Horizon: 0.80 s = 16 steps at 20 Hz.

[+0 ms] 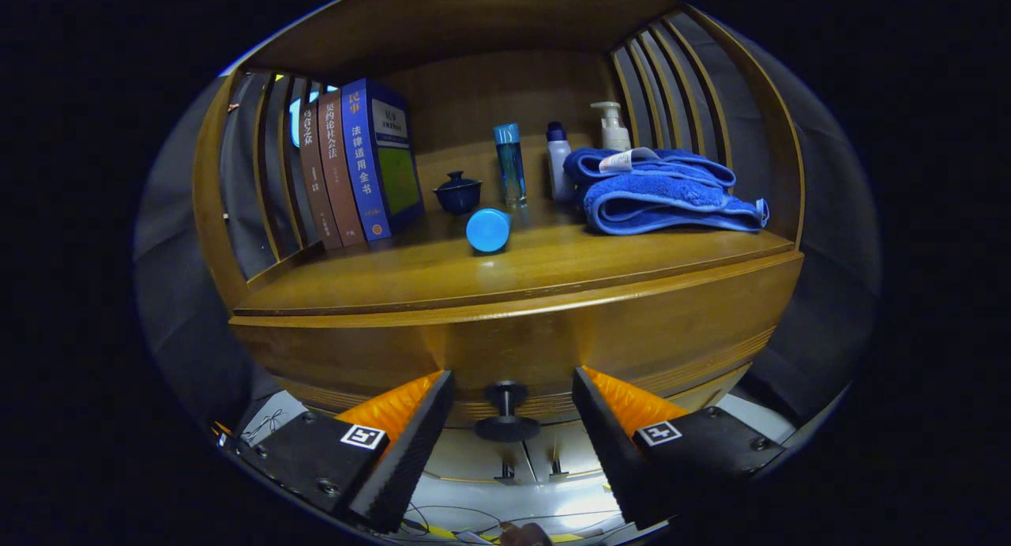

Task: Pull open the drawer, take out the items inside it, and place them on the countertop above the cabinet.

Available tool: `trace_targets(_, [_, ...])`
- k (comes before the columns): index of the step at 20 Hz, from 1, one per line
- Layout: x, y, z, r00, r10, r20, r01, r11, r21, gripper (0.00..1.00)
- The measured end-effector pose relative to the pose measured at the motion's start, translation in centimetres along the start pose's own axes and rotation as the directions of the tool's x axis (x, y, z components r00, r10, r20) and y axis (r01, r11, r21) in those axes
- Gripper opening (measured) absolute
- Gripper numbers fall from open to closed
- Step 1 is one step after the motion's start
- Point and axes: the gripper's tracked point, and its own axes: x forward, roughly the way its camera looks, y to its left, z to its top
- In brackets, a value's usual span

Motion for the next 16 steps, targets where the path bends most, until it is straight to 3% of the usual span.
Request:
trace_targets(9, [-4.8,0.9,4.6,0.998,0.013,0.066,-0.010,0.999,-0.043,1.00])
trace_targets(16, [-13.7,2.9,14.4,0.959,0.079,0.270,-0.064,0.996,-0.065,0.99])
